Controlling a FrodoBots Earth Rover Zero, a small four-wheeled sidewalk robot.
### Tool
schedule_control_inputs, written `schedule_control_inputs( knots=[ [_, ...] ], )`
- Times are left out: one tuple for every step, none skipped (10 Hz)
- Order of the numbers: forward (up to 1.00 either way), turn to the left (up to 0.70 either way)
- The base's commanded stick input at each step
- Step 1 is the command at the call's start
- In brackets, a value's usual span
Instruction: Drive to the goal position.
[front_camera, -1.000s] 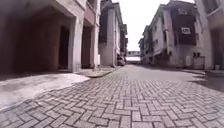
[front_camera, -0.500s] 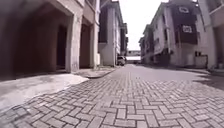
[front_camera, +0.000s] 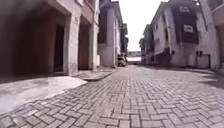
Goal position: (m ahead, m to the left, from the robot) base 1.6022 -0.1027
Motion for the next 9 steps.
schedule_control_inputs(
  knots=[
    [0.5, 0.0],
    [0.5, 0.0],
    [0.5, 0.0],
    [0.5, 0.0],
    [0.5, 0.0],
    [0.5, 0.0],
    [0.5, -0.03],
    [0.5, -0.1],
    [0.5, -0.18]
  ],
)
